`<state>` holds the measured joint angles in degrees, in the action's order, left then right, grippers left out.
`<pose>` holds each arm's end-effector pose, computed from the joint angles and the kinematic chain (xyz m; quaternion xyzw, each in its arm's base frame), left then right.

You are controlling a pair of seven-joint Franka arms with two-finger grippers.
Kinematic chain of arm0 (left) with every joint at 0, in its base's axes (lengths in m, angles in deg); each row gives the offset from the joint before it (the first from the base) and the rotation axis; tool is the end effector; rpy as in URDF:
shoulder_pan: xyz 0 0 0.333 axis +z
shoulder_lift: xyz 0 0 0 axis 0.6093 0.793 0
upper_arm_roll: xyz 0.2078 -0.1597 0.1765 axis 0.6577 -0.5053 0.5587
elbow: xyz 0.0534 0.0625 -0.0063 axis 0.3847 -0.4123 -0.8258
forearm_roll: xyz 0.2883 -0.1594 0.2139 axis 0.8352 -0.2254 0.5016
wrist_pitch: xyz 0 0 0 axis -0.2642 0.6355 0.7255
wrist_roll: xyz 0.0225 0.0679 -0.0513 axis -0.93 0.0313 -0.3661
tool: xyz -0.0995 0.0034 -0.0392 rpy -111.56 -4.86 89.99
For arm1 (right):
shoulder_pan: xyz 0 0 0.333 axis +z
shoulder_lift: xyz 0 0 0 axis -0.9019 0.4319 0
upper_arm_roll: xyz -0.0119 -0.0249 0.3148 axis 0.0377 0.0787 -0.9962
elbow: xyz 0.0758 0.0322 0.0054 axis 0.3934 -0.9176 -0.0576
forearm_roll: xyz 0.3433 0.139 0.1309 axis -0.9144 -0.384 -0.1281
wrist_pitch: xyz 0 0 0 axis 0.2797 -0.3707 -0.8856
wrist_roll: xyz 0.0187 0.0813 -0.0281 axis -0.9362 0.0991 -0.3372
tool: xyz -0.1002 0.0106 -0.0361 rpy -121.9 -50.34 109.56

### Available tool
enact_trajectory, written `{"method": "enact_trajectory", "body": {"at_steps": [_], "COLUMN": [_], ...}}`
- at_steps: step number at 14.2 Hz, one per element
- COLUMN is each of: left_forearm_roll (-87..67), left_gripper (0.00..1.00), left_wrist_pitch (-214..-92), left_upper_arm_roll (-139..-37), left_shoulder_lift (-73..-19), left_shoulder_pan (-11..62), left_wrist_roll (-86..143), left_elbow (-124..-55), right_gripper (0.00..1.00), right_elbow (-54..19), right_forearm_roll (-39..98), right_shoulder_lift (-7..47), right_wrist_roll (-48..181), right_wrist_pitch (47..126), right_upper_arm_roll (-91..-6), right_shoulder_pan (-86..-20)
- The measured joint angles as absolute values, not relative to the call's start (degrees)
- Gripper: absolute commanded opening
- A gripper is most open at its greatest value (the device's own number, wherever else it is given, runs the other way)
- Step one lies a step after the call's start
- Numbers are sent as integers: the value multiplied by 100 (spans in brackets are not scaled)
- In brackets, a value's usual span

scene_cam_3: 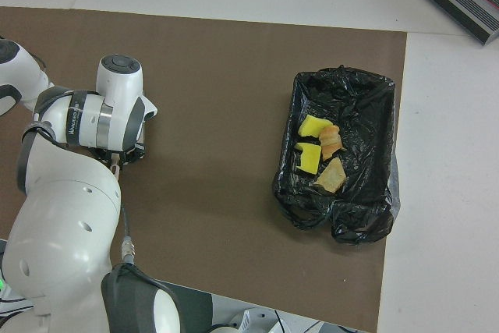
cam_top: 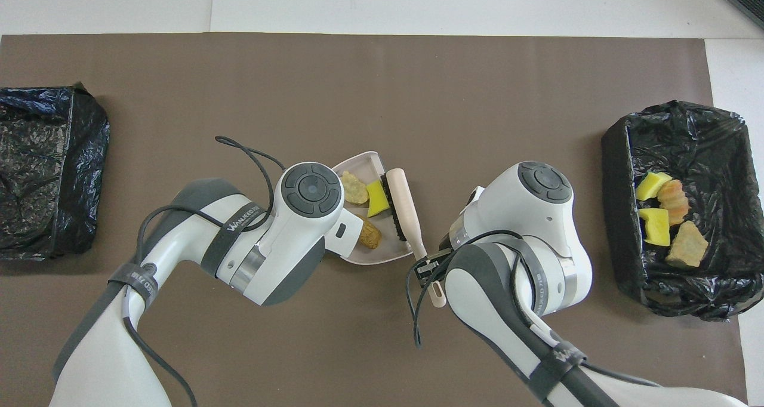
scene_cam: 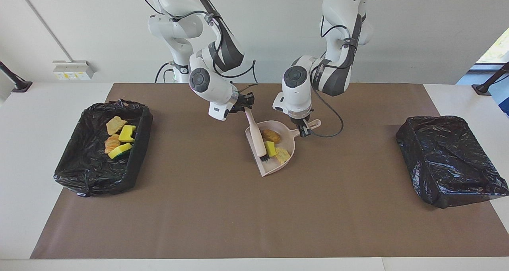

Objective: Sweep and dump trash in bin
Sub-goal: 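Carry the loaded dustpan to the bin nearest the left gripper and tip it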

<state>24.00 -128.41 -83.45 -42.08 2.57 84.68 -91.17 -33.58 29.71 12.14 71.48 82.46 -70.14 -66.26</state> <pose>0.4925 -0.3186 0.3495 -0.7694 0.6285 0.0971 0.0602 0.4695 0.2714 0.3623 -0.9518 -0.1252 0.1647 0.2262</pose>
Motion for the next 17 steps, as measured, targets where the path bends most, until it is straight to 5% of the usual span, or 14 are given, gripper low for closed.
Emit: {"method": "enact_trajectory", "body": {"at_steps": [10,17], "left_forearm_roll": [2400,2391], "left_gripper": [0,0], "left_wrist_pitch": [-12975,-12938], "left_upper_arm_roll": [-8324,-8289], "left_shoulder_lift": [-4356,-5443], "left_shoulder_pan": [797,2482], "left_wrist_roll": [10047,11899], "left_elbow": [-9125,-9173], "right_gripper": [0,0], "right_elbow": [-3358,-3302], "right_forearm_roll": [5766,4574], "right_shoulder_lift": [836,328], "right_wrist_roll": [7590,8771], "right_wrist_pitch": [7985,7008], "right_upper_arm_roll": [-6941,-6715], "right_shoulder_pan": [-6663,-6711]}}
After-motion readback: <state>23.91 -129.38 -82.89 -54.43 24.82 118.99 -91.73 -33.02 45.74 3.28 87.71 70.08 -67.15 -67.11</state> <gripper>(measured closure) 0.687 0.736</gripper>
